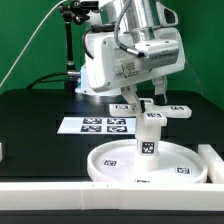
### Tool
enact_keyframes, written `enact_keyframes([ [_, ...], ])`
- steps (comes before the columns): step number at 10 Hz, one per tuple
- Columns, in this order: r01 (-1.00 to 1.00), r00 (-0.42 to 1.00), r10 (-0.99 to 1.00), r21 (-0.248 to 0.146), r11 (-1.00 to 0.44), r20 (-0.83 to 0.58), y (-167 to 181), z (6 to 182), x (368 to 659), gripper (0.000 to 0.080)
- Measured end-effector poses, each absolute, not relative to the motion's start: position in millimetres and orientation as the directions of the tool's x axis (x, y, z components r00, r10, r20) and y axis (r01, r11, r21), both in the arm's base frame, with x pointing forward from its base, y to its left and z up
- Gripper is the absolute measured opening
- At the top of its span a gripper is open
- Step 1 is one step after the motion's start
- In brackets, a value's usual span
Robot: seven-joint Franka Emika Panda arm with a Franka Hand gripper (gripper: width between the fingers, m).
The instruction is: Assemble round table
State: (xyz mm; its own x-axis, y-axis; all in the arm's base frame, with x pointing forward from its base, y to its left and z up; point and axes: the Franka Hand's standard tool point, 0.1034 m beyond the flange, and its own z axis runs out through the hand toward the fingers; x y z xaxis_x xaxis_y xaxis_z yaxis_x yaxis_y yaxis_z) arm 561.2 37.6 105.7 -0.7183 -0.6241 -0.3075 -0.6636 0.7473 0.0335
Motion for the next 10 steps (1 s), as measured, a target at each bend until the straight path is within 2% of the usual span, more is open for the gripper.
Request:
enact_keyframes([
  [3,-0.665,-0.715,-0.622,0.036,0.746,-0.318,38.3,105.5,561.0,0.0434],
  [4,-0.666,-0.714,-0.623,0.036,0.745,-0.319,38.6,105.9,561.1,0.0606],
  [7,-0.728,-0.641,-0.680,-0.001,0.686,-0.356,35.9,135.5,564.1,0.0640],
  [10,-0.729,-0.641,-0.683,0.001,0.684,-0.350,36.9,130.1,562.8,0.0649],
])
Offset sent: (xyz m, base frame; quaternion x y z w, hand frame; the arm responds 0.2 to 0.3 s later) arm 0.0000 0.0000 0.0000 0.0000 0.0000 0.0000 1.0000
